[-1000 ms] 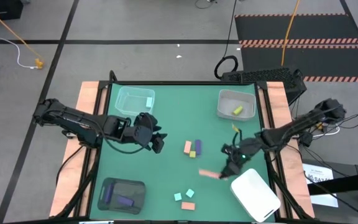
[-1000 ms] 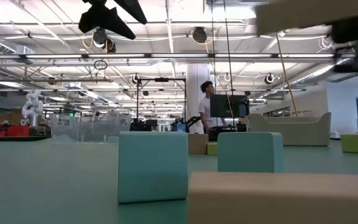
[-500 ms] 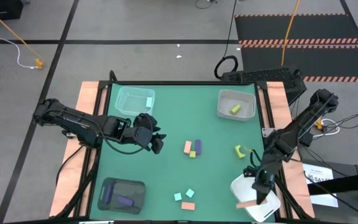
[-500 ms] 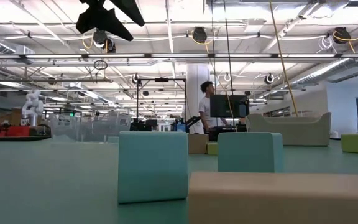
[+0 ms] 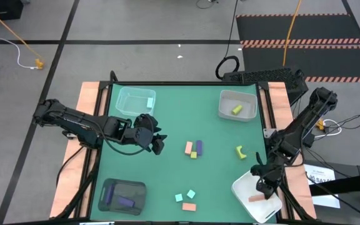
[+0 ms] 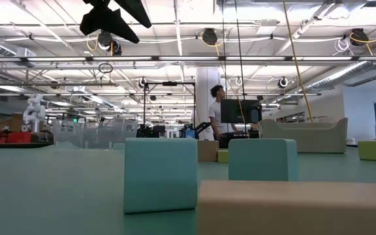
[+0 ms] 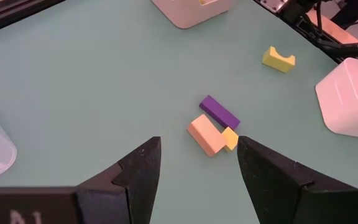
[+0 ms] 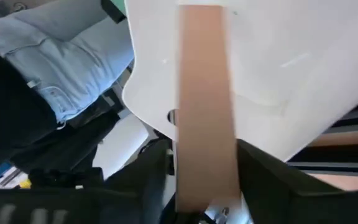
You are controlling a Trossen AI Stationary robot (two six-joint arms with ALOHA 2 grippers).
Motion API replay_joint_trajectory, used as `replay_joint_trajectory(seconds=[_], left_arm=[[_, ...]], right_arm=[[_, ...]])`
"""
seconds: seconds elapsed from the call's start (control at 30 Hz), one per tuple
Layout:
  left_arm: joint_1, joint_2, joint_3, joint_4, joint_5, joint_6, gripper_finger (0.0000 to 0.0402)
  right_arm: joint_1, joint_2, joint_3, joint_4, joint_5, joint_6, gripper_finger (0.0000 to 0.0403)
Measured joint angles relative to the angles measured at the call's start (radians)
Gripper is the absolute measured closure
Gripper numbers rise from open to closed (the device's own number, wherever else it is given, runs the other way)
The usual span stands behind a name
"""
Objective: Sort & place blocks by color
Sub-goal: Put the top brown block into the white bin, then put the right light green block into the gray bin
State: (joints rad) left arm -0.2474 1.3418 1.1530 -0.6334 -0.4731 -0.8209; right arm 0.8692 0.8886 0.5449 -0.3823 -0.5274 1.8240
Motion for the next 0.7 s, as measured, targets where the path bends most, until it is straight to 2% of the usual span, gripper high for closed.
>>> replay_joint_trajectory(seconds=[0.17,0.3,0.37,0.47,0.7], left_arm=[[0.0,0.0,0.0,0.0,0.0,0.0,0.0188],[0.002,0.0,0.0,0.0,0.0,0.007,0.0188],[0.007,0.0,0.0,0.0,0.0,0.007,0.0188],[0.013,0.0,0.0,0.0,0.0,0.007,0.0188],[0.016,0.0,0.0,0.0,0.0,0.007,0.0188]], right_arm=[[-0.001,-0.008,0.0,0.063,-0.001,0.015,0.0155],[-0.01,-0.026,0.0,0.131,0.01,0.038,0.0133],[-0.016,-0.038,0.0,0.15,0.064,0.023,0.0134],[-0.028,-0.052,0.0,0.155,0.243,-0.086,0.0142],[-0.032,-0.061,0.0,0.242,0.846,-0.391,0.0155]])
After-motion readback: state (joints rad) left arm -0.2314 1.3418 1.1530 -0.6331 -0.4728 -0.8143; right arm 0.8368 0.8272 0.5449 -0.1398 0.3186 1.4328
